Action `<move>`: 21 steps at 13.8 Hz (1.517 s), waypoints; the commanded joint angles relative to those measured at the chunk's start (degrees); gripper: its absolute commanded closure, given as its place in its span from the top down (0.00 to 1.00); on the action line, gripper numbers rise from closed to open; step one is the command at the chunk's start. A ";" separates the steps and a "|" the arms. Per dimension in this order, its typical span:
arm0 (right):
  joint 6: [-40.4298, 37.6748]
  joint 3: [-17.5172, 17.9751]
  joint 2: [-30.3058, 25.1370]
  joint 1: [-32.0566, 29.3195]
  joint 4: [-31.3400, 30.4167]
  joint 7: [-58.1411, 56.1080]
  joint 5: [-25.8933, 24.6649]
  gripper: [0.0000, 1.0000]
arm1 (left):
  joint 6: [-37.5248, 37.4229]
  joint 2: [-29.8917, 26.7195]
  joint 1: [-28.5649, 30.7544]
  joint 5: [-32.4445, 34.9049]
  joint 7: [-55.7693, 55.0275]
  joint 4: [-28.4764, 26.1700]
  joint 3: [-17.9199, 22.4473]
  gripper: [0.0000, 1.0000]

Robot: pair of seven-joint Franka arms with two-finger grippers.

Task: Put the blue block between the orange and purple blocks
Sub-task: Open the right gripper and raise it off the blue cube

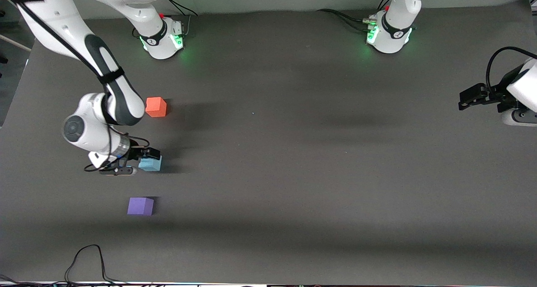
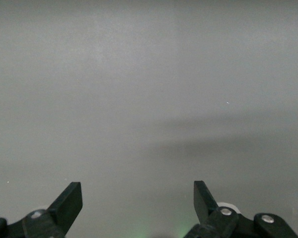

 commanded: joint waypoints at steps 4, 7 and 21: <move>-23.16 -0.68 -15.90 0.26 8.87 -1.57 0.37 1.00 | -1.02 -0.83 0.16 0.29 0.32 -0.10 -0.10 1.00; -35.48 -0.68 -18.37 0.26 17.84 -1.57 0.19 1.00 | -0.94 -0.91 0.16 0.20 0.24 -0.01 -0.10 1.00; -45.78 -11.49 -22.42 12.39 23.65 -0.25 -1.04 1.00 | -1.38 -0.74 -0.45 0.47 -0.11 0.25 -0.54 1.00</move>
